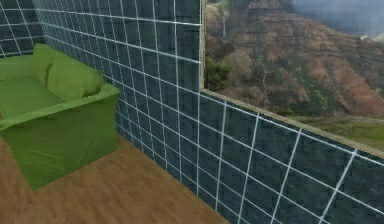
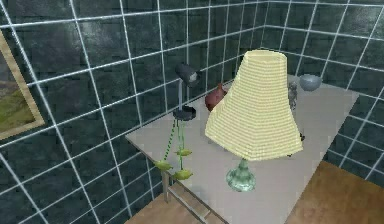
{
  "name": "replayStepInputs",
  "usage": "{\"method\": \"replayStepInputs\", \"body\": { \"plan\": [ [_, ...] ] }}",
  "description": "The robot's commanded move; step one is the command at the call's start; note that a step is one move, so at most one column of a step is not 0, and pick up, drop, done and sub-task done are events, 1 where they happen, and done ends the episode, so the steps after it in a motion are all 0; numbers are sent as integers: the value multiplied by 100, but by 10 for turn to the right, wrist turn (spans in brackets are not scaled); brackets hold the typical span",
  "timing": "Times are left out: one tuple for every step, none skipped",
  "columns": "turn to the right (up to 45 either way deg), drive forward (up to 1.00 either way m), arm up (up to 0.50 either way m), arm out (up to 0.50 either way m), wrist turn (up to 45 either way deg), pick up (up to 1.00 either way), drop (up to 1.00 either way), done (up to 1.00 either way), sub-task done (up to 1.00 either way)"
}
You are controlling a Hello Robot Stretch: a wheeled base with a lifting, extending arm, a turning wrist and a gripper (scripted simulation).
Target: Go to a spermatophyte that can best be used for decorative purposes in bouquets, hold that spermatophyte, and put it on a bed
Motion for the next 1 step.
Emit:
{"method": "replayStepInputs", "body": {
  "plan": [
    [0,0,50,0,0,0,0,0,0]
  ]
}}
